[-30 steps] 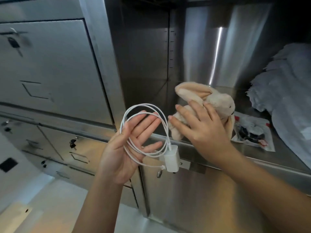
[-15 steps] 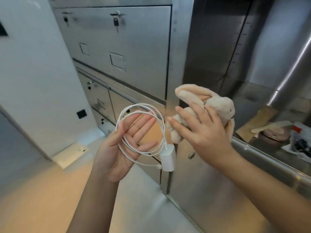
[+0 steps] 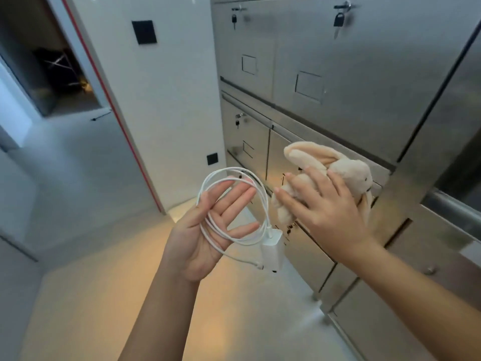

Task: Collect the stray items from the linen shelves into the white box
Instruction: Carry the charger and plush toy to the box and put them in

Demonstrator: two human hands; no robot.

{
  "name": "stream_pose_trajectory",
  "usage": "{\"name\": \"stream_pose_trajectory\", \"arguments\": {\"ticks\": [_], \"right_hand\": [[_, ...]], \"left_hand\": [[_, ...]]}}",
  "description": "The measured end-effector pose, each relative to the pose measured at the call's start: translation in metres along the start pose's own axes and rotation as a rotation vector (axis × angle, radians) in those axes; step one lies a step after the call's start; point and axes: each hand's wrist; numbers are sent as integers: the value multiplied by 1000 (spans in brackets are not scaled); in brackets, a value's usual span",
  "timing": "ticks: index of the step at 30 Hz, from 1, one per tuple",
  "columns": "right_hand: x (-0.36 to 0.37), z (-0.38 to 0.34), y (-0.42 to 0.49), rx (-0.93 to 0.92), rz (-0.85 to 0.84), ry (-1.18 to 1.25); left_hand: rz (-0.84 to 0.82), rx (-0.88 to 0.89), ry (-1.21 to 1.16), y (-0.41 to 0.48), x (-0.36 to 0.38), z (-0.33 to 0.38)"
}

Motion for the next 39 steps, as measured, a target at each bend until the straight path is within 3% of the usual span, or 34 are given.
{"name": "stream_pose_trajectory", "arguments": {"ticks": [9,15,39], "right_hand": [[80,-94,72,-19,14,134],[129,-117,94,-17,36,203],[449,-44,155,-25,-7,428]], "left_hand": [[132,64,-21,5,-89,91],[185,70,-54,26,-129,115],[402,139,-91,303,-190,190]]}}
Point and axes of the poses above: each hand's wrist, its own y-axis towards the middle knuckle, its own x-axis out of the palm, z = x × y, and after that the axes turned 11 degrees about z, right-handed
